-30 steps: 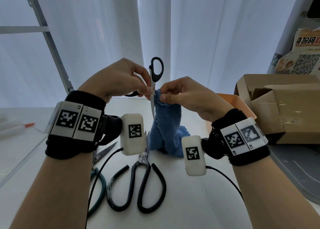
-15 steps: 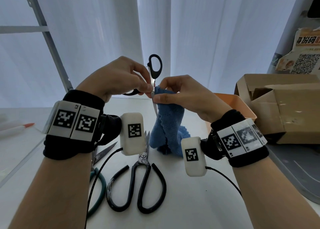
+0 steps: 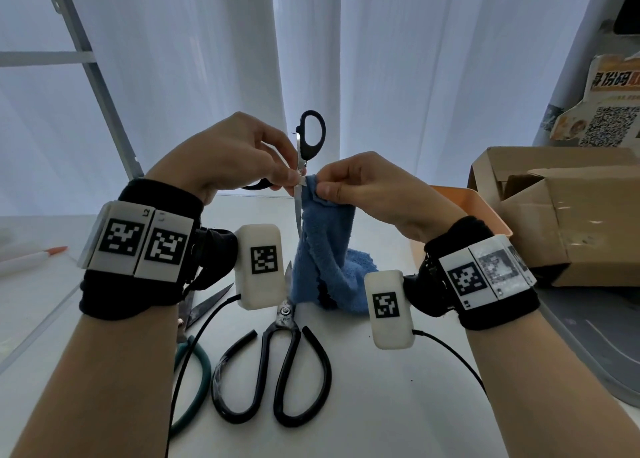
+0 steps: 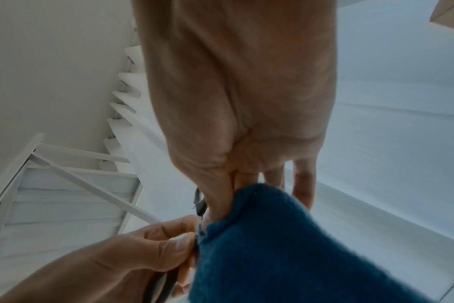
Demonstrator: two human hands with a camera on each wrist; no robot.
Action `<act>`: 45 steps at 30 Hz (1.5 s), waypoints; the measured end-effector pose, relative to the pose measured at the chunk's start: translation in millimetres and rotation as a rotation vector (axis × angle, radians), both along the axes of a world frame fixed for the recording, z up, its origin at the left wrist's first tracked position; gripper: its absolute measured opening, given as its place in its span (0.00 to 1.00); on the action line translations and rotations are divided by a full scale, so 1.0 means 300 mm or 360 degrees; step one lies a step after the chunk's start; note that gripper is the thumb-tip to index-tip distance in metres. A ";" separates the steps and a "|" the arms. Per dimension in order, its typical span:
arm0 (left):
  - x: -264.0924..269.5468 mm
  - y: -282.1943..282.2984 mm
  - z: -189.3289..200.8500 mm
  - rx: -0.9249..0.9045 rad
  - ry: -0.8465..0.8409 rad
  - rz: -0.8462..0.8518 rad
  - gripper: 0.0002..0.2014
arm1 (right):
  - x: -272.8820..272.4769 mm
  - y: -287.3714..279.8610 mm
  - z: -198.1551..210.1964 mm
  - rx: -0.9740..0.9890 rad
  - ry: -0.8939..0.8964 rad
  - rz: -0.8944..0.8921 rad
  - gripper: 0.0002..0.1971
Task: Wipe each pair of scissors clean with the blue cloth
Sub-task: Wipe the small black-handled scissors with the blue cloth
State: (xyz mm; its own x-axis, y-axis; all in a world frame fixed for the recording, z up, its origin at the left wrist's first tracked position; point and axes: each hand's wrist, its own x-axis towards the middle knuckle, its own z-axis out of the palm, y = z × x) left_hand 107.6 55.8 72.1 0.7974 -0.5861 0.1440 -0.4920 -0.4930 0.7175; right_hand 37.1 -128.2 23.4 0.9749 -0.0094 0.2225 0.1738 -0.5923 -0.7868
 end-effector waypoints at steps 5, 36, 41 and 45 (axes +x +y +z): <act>0.002 0.000 -0.001 -0.0024 0.0032 0.0023 0.03 | -0.003 0.004 0.003 -0.0018 -0.0006 -0.0175 0.20; 0.002 0.008 -0.001 -0.0073 0.0055 0.0018 0.05 | -0.019 -0.007 0.023 0.0032 0.0099 -0.0170 0.10; 0.001 0.009 -0.001 -0.0090 0.0063 0.0040 0.05 | -0.014 -0.005 0.017 0.0062 0.0103 -0.0275 0.13; 0.002 0.004 -0.004 -0.0090 0.0051 0.0039 0.05 | -0.008 0.000 0.013 0.0044 0.0104 -0.0271 0.11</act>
State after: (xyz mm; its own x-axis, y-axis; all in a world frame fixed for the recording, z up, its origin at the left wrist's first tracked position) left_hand 108.0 57.0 71.0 0.8161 -0.5579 0.1505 -0.4565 -0.4628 0.7599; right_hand 34.6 -128.2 27.3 0.9711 -0.1807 0.1561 0.0209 -0.5869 -0.8094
